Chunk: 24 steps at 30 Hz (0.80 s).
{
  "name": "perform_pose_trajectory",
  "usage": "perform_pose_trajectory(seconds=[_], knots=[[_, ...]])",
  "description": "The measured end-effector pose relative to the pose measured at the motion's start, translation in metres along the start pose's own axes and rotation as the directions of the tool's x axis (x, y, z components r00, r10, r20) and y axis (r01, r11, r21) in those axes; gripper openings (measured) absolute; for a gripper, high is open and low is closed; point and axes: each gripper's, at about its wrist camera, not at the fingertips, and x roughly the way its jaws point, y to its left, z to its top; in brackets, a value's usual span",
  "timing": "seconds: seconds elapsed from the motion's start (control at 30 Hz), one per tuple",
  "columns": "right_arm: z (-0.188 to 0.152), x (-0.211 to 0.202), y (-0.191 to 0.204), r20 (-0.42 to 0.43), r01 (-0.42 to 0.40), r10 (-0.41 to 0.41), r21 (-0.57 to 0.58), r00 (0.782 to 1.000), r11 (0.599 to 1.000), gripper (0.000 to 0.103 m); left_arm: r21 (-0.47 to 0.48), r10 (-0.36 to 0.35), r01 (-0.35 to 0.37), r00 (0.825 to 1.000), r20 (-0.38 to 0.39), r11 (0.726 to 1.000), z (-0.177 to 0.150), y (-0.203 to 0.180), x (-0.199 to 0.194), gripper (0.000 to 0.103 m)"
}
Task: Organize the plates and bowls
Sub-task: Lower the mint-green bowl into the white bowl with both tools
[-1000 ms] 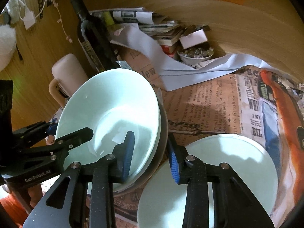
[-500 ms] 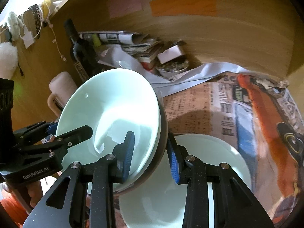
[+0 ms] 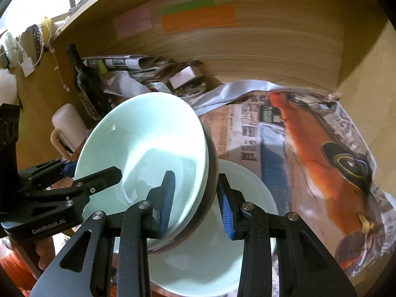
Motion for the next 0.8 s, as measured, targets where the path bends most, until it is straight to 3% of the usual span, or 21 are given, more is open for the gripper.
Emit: perform_pose_trajectory(seconds=[0.4, 0.8], knots=[[-0.02, -0.012, -0.025, -0.019, 0.022, -0.021, 0.044, 1.0, 0.999, 0.031, 0.027, -0.028, 0.029, 0.999, -0.037, 0.999, -0.007, -0.032, 0.008, 0.049], [-0.03, 0.003, -0.037, -0.069, 0.003, 0.001, 0.069, 0.998, 0.998, 0.031, 0.002, -0.033, 0.033, 0.994, -0.105, 0.999, -0.014, -0.035, 0.027, 0.049]])
